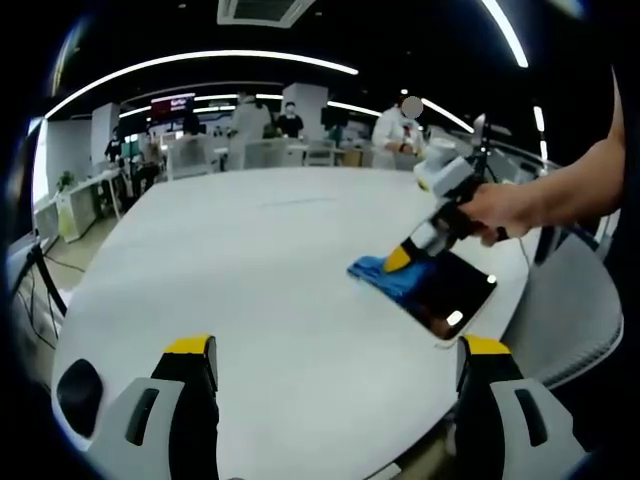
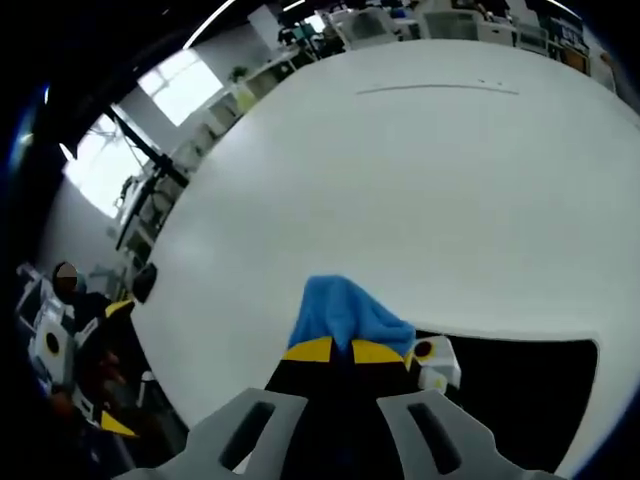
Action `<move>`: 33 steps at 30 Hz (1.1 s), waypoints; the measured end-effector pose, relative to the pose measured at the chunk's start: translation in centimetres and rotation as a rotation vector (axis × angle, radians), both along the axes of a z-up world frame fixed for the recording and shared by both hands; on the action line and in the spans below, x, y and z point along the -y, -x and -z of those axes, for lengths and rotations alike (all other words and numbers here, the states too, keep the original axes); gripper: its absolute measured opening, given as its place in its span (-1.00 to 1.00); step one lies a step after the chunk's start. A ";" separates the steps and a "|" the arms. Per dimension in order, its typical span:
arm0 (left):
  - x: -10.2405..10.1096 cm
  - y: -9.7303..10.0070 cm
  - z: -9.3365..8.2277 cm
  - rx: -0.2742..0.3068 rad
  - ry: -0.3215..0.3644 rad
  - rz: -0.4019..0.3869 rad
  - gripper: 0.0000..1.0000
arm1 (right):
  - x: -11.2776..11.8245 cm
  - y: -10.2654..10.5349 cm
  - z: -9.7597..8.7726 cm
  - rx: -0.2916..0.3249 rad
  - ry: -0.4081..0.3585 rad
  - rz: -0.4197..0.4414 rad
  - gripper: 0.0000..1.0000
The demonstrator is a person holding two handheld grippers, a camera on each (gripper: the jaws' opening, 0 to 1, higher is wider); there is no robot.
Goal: Wipe the mirror surface with the cleaning cloth until all visible marks leave the cleaned area.
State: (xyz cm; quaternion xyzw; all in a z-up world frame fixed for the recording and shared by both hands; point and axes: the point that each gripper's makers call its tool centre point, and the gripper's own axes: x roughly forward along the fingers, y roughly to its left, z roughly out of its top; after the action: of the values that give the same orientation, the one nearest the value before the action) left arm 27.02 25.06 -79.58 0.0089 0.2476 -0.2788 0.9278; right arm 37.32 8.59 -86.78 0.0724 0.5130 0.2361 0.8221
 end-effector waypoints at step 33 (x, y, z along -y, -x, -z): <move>1.8 0.4 -0.9 0.035 -0.012 0.020 0.99 | -0.1 2.8 0.0 0.041 0.005 -0.053 -1.00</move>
State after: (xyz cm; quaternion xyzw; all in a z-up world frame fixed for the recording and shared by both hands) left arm 26.62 23.24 -78.63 0.0220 0.2329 -0.2863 0.9291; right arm 34.50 8.65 -86.77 0.0518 0.4982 0.2578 0.8262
